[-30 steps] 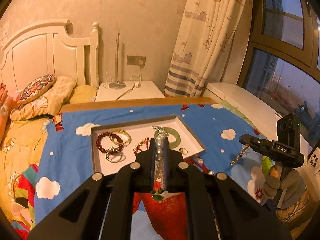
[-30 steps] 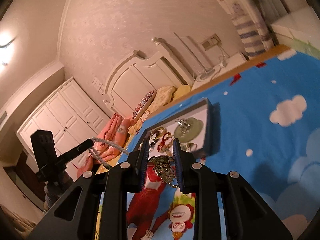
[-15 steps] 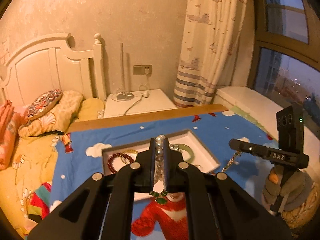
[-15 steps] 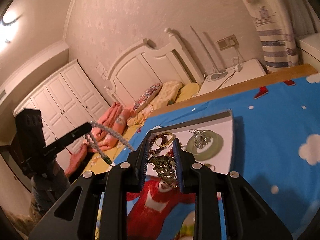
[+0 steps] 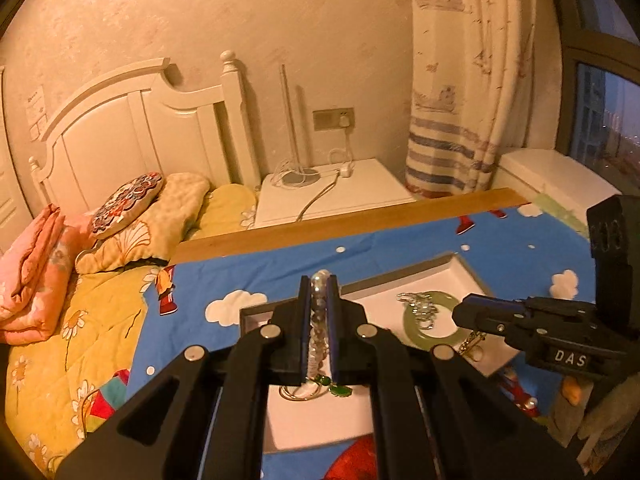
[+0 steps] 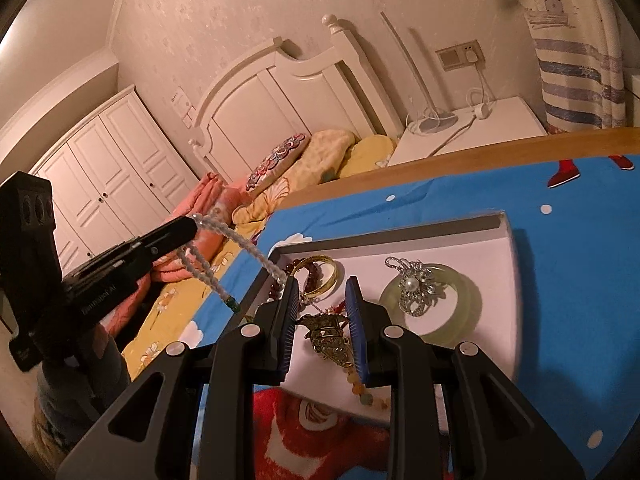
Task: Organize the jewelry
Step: 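Lower the crystal bracelet into the tray and open the left gripper while the right releases the brooch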
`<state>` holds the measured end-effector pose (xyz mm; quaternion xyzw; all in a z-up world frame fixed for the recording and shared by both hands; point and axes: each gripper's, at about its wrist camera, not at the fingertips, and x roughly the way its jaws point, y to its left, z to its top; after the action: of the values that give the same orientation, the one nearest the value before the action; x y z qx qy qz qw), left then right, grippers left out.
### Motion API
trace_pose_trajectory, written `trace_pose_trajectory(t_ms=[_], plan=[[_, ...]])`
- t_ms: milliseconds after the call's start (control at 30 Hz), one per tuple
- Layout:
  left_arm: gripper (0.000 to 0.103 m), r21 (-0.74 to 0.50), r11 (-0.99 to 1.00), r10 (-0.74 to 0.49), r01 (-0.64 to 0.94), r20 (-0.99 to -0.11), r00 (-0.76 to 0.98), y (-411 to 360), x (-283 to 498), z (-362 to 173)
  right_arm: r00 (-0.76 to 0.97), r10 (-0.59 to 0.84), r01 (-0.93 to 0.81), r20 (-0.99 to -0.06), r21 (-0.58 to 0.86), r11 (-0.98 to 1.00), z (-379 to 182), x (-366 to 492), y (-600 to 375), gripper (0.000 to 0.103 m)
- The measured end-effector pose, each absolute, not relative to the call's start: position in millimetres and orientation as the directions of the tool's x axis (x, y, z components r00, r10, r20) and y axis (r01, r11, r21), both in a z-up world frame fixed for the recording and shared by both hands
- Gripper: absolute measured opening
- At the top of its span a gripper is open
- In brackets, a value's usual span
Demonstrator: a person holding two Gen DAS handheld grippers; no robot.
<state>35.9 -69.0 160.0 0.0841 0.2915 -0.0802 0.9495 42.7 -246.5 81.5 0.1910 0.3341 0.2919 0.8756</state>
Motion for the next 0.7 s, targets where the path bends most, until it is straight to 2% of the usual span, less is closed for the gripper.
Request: trace_pose_trajectory(t_ms=[633,667,700], plan=[[0.007,0.169,0.982,0.034,0.089,-0.614,0.788,-57.5,74.3,111.4,0.581,0.591,-0.348,-0.56,0.486,0.802,65.5,81.3,-205.2,0.025],[0.008,0.168,0.983,0.045,0.075,-0.614,0.788,-56.4,77.3,108.9,0.583,0.582,-0.338,-0.566,0.483,0.808,64.9,85.1,-203.5,0.026],[0.013,0.159,0.985,0.049,0.062,-0.608,0.792,-54.5,79.6,107.2,0.581,0.576,-0.327,-0.574,0.484,0.812,63.6,91.2,-201.8,0.029]])
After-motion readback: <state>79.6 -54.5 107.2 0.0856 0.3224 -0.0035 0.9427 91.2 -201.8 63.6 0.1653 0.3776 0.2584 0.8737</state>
